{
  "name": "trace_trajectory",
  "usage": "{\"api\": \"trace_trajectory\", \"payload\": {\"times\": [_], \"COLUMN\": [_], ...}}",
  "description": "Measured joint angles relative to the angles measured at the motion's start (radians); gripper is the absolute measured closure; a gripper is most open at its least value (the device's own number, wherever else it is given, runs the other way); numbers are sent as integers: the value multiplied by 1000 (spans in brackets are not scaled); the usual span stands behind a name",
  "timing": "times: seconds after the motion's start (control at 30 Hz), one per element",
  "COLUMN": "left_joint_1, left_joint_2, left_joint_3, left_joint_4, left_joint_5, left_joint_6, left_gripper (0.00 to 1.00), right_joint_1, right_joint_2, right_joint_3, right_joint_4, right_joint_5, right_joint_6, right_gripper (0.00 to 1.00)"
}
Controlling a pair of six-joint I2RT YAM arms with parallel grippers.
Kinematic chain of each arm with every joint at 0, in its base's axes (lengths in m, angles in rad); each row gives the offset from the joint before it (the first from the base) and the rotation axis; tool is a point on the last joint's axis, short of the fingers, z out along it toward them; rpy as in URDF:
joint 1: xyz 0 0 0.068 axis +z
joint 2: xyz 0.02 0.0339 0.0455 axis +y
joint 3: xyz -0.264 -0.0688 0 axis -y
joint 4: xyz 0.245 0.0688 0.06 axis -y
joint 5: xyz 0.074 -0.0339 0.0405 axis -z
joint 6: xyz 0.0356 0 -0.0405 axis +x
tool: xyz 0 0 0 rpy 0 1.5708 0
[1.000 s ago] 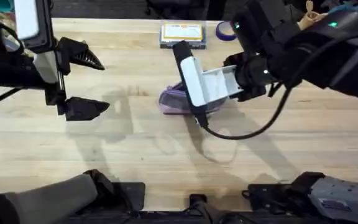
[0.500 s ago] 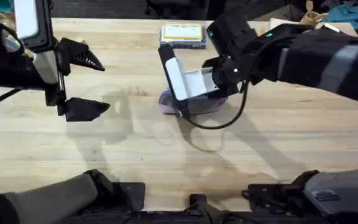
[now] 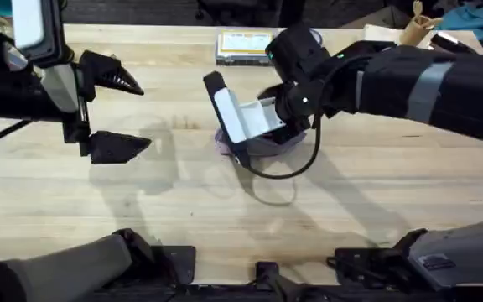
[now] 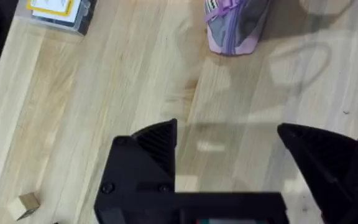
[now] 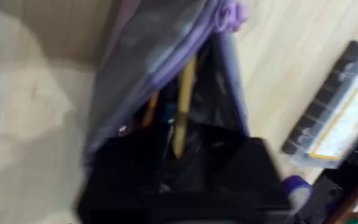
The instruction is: Unzip the bag, pick up the pens from the table one at a time and place them inside, then zip the bag closed.
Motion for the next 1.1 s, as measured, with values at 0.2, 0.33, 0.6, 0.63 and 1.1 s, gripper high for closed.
{"api": "trace_trajectory", "payload": {"times": [0.2, 0.33, 0.6, 0.63, 1.1], "left_joint_1": [0, 0, 0, 0, 0], "left_joint_2": [0, 0, 0, 0, 0], "left_joint_3": [0, 0, 0, 0, 0], "left_joint_4": [0, 0, 1, 1, -8], "left_joint_5": [15, 16, 16, 16, 29], "left_joint_6": [0, 0, 0, 0, 0], "left_gripper": [7, 7, 7, 7, 7], "right_joint_1": [3, 5, 8, 8, 8], "right_joint_2": [-5, -4, -7, -11, -200], "right_joint_3": [20, 20, 20, 20, 20], "right_joint_4": [-1, -5, -14, -19, -34], "right_joint_5": [0, 26, 57, 58, 58], "right_joint_6": [-3, 6, 147, 172, 563], "right_gripper": [10, 4, 4, 4, 3]}}
